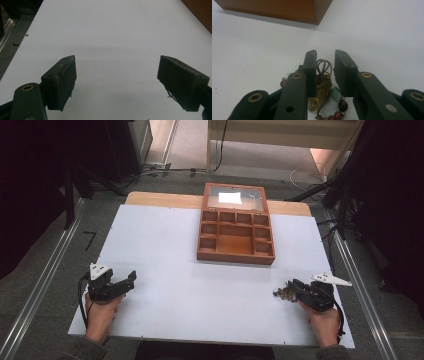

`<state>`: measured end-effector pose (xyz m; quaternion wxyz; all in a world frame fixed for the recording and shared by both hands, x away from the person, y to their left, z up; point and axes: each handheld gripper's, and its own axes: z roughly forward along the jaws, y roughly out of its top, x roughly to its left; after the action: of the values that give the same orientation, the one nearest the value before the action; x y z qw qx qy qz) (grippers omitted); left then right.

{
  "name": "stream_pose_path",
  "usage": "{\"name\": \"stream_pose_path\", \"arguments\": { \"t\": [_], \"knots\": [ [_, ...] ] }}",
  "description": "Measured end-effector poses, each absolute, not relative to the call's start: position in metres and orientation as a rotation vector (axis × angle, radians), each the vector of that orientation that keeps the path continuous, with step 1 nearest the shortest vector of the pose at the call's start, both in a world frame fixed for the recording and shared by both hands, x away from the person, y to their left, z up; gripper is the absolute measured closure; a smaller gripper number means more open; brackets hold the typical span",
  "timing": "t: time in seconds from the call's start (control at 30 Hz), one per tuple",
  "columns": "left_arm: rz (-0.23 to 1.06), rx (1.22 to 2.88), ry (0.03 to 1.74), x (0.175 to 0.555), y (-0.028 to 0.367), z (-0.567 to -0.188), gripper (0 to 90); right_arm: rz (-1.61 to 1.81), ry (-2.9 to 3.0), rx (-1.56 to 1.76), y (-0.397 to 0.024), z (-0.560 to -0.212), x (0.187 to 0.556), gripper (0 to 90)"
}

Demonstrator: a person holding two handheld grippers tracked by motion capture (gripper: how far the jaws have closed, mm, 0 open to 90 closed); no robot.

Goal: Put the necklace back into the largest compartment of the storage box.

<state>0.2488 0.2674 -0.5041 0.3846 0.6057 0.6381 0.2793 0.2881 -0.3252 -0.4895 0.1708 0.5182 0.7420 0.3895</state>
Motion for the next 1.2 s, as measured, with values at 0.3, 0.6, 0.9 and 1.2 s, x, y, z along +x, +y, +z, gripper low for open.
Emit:
{"name": "stream_pose_path", "arguments": {
  "t": [0.3, 0.6, 0.9, 1.2],
  "knots": [
    [0.709, 1.543, 1.625, 0.249, 0.268, -0.504, 15.8, 1.093, 2.138, 1.440, -0.322, -0.489, 0.288, 83.4],
    [0.709, 1.540, 1.627, 0.248, 0.268, -0.504, 15.9, 1.107, 2.137, 1.415, -0.321, -0.483, 0.286, 86.4],
    [0.713, 1.539, 1.626, 0.248, 0.267, -0.503, 15.9, 1.143, 2.124, 1.396, -0.320, -0.475, 0.282, 86.4],
    [0.714, 1.539, 1.625, 0.248, 0.267, -0.503, 15.9, 1.187, 2.108, 1.379, -0.318, -0.464, 0.280, 86.5]
  ]
}}
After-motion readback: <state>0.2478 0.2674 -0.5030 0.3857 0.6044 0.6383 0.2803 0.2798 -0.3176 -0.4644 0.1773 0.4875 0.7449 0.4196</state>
